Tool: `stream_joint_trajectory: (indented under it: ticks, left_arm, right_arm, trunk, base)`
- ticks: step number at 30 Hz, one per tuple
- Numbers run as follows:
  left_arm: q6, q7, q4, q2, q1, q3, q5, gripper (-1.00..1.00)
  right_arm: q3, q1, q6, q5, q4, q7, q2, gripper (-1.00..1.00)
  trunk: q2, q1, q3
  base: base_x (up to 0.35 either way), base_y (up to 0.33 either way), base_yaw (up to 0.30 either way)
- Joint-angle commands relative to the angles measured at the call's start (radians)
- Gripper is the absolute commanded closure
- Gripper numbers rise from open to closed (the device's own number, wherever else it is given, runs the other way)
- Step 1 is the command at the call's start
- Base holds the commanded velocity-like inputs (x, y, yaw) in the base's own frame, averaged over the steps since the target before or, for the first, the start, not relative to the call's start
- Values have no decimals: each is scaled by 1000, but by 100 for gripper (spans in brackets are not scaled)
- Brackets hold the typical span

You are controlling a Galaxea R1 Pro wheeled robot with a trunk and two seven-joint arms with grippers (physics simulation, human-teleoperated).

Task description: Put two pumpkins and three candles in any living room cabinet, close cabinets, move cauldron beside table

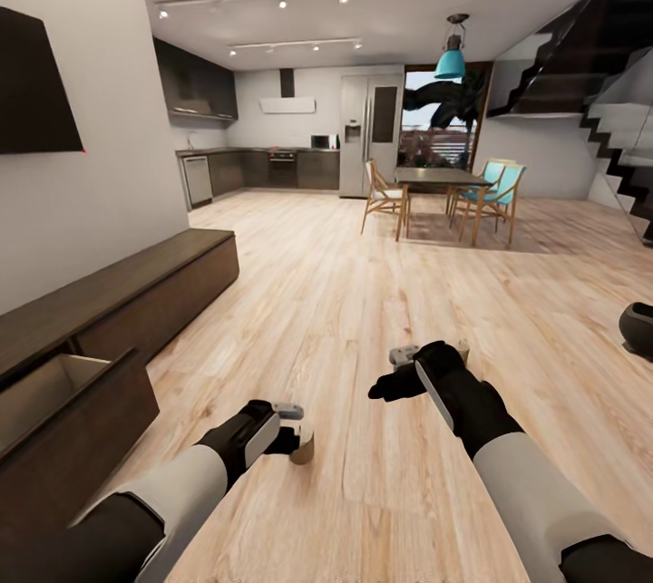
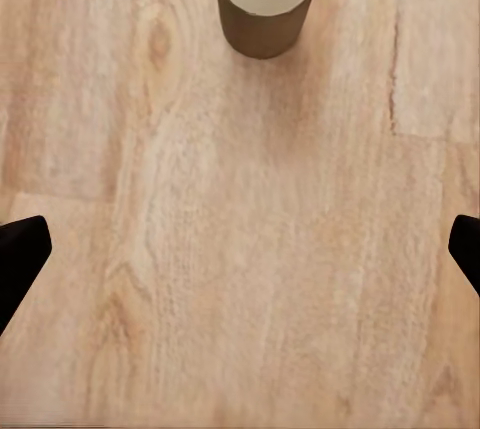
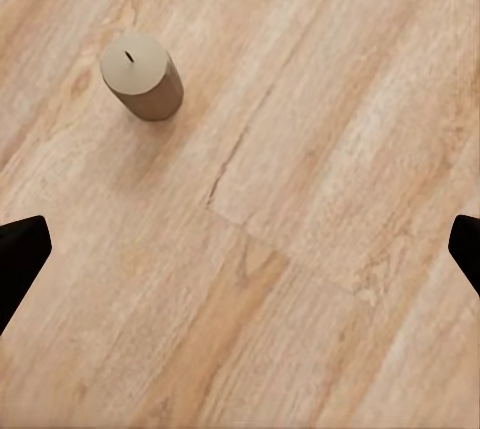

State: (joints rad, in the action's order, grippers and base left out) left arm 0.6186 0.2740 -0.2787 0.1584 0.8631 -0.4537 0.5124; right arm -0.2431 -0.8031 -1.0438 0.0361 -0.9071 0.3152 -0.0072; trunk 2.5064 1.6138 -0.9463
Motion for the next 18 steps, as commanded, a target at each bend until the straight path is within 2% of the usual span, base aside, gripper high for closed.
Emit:
stream_joint_trajectory:
  ticks: [1,6,13,14,18]
  left_arm:
    - [3,10,-2,0,1,0,12,-100]
    - [4,-14,-3,-1,1,28,20,-100]
    - [-7,-171,-2,-5,1,47,19,-100]
    - [-19,-217,1,-16,1,49,18,-100]
    - [-24,-225,3,-22,1,50,17,-100]
  right_arm:
    - [-2,-1,-3,4,-1,4,-1,-100]
    - [-2,-1,-3,4,-1,4,-1,-100]
    - [-2,-1,-3,4,-1,4,0,-100]
    - [-2,-1,-3,4,-1,4,0,-100]
    - [-2,-1,-3,4,-1,4,0,-100]
  trunk:
    - [1,0,-5]
    - [2,2,-24]
    - [4,6,-51]
    - [4,6,-55]
    - [5,8,-71]
  base:
    - [0,0,0]
    - [0,0,0]
    - [0,0,0]
    - [0,0,0]
    - [0,0,0]
